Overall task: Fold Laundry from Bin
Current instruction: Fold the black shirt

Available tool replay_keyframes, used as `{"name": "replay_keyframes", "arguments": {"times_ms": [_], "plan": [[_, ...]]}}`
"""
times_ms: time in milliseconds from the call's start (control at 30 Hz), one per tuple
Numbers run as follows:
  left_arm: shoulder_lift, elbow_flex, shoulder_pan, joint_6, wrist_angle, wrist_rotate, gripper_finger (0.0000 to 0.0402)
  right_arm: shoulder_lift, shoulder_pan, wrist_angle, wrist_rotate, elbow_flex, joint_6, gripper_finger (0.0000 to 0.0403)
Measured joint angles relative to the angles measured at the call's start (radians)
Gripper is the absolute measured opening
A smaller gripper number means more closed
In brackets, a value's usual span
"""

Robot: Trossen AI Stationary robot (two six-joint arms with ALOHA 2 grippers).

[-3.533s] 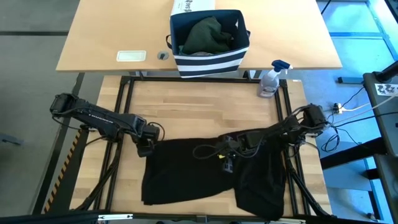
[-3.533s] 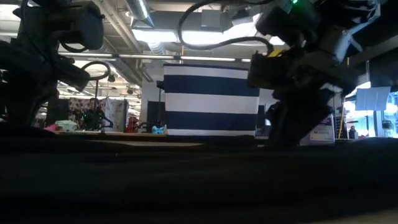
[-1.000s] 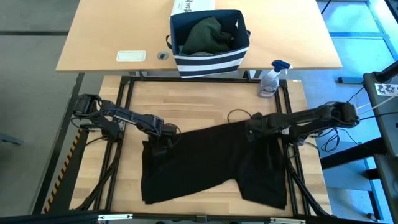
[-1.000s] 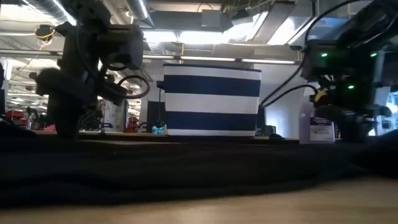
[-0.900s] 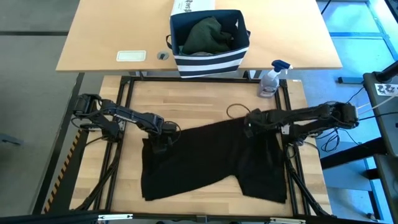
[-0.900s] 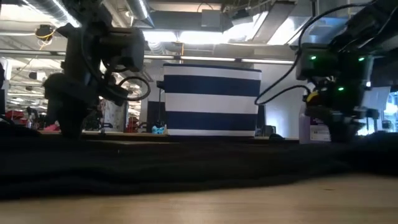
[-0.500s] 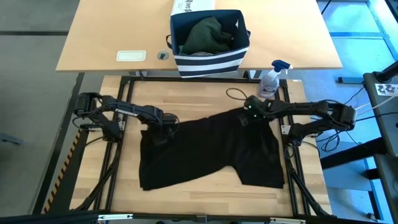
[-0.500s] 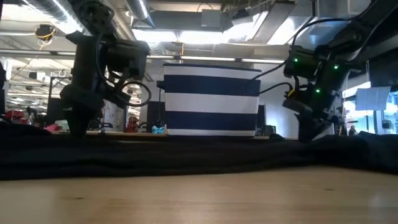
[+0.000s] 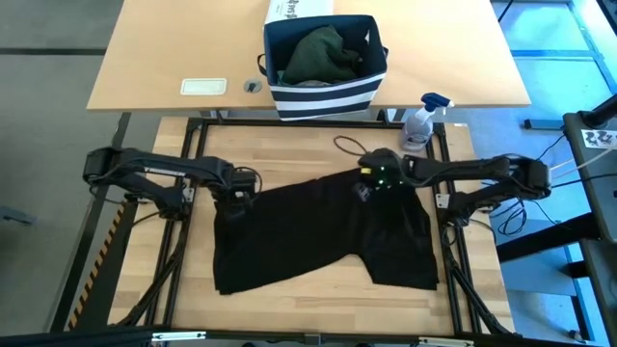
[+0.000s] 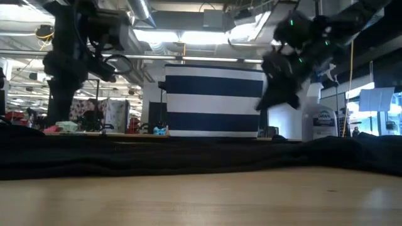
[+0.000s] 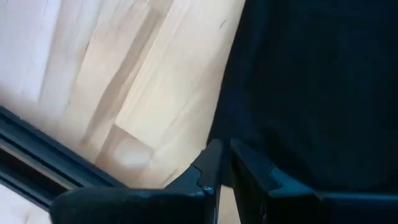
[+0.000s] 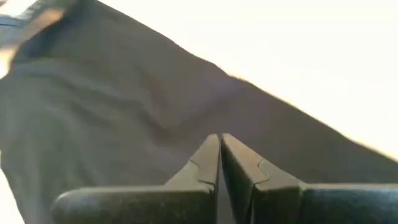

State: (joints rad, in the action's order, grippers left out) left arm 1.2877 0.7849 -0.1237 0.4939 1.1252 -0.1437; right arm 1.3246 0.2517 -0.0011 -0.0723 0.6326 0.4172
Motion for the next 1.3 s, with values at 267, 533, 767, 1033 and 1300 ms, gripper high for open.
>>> {"name": "replay_keyframes", "arguments": {"times_ms": [267,533,767,1033,1300], "plan": [[0.007,0.000,0.006,-0.101,-0.005,0.071,0.0027,0.200,-0.166,0.038,0.035,0.201,-0.081,0.0019],[0.028,0.001,0.006,-0.237,-0.123,0.109,0.0027,0.423,-0.307,0.002,0.009,0.316,-0.074,0.0019],[0.113,-0.027,0.036,-0.215,-0.108,0.167,0.0027,0.523,-0.411,-0.003,0.009,0.351,-0.017,0.0019],[0.236,-0.045,0.169,-0.144,-0.099,0.252,0.0027,0.559,-0.470,-0.064,-0.010,0.355,0.058,0.0019],[0.280,-0.045,0.322,-0.051,-0.170,0.373,0.0027,0.453,-0.546,-0.174,-0.010,0.351,0.126,0.0019]]}}
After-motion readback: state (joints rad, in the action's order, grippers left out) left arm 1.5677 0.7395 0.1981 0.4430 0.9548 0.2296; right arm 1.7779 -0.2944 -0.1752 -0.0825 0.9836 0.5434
